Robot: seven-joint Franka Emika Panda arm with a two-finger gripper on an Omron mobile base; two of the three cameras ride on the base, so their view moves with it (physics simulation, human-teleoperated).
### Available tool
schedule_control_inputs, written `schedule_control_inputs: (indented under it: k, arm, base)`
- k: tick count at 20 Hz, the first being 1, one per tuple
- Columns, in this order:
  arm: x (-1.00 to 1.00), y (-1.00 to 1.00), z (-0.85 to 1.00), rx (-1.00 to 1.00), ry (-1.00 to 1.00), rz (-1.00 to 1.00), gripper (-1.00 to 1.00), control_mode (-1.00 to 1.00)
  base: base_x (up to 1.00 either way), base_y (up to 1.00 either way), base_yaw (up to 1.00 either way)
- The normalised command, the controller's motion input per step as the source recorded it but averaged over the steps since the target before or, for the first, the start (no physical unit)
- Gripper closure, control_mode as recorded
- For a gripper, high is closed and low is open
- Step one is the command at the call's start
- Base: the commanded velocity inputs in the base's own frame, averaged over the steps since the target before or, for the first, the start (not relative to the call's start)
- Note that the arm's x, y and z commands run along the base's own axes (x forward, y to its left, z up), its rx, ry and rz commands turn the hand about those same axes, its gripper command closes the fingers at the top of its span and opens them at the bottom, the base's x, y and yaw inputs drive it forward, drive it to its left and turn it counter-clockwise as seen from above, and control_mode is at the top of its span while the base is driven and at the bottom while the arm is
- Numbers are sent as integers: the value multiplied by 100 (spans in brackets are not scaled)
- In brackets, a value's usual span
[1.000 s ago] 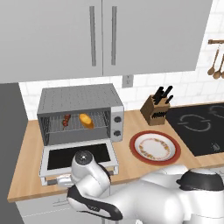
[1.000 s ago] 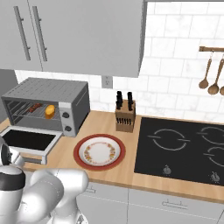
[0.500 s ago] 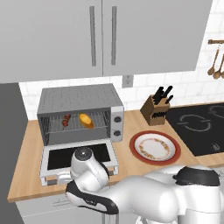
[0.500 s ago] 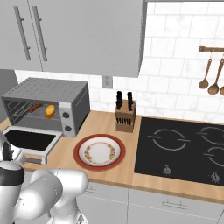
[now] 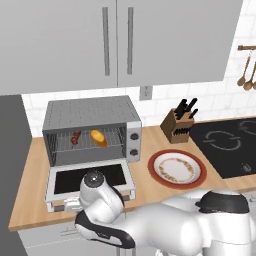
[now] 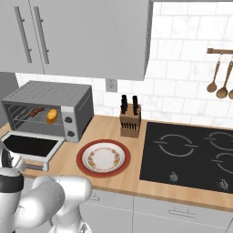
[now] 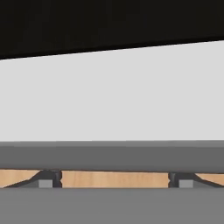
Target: Pick up the kebab skewer and baguette bread, and place them inside the toaster oven. Close the toaster oven door and start by setting the timer.
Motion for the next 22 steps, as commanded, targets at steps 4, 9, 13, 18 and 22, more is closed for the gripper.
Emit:
schedule_control_inputs:
  k: [4, 9, 13, 18, 22]
  arm:
    - [53, -7, 4, -1, -12, 0, -100, -100]
    - [60, -8, 10, -2, -8, 0, -100, -100]
    - [56, -19, 27, 0, -7, 0, -100, -100]
    - [55, -32, 28, 0, -17, 0, -100, -100]
    - [61, -38, 23, 0, -22, 1, -100, -100]
  base:
    - [0, 0, 0]
    - [0, 0, 0]
    - [0, 0, 0]
    - [0, 0, 0]
    - [0, 0, 0]
